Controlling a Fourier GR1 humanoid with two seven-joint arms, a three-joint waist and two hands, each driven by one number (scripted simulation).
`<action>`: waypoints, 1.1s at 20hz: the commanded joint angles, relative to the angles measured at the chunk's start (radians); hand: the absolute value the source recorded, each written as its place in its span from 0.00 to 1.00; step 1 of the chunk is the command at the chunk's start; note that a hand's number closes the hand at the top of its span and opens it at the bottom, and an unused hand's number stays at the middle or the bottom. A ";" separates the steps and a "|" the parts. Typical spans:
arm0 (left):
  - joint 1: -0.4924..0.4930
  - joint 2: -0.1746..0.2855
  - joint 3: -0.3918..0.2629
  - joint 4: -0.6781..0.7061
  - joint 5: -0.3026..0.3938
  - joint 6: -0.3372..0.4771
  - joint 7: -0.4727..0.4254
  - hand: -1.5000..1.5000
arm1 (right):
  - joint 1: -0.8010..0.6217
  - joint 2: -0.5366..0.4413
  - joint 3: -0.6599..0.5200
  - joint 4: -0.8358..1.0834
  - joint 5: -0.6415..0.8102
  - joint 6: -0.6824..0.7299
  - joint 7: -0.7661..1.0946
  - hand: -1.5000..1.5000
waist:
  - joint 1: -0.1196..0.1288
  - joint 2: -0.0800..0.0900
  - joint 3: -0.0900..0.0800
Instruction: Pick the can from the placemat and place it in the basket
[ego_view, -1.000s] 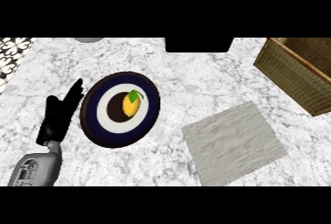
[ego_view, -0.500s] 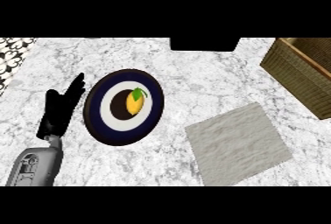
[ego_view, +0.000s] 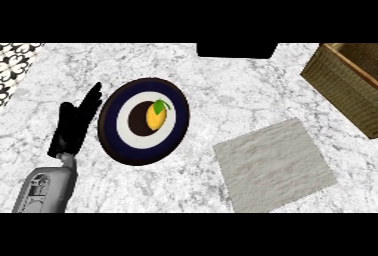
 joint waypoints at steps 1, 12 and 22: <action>-0.031 -0.024 -0.014 0.029 -0.021 0.024 0.001 0.50 | -0.014 -0.045 0.030 0.194 0.058 -0.076 -0.224 1.00 | -0.003 -0.001 -0.001; -0.025 -0.024 -0.015 0.050 -0.032 0.024 -0.018 0.50 | -0.086 -0.007 0.113 0.572 0.216 -0.268 -0.498 1.00 | 0.014 0.003 0.000; -0.029 -0.026 -0.014 0.018 -0.032 0.028 -0.009 0.50 | -0.106 0.021 0.002 0.829 0.150 -0.236 -0.519 0.00 | 0.013 0.004 0.001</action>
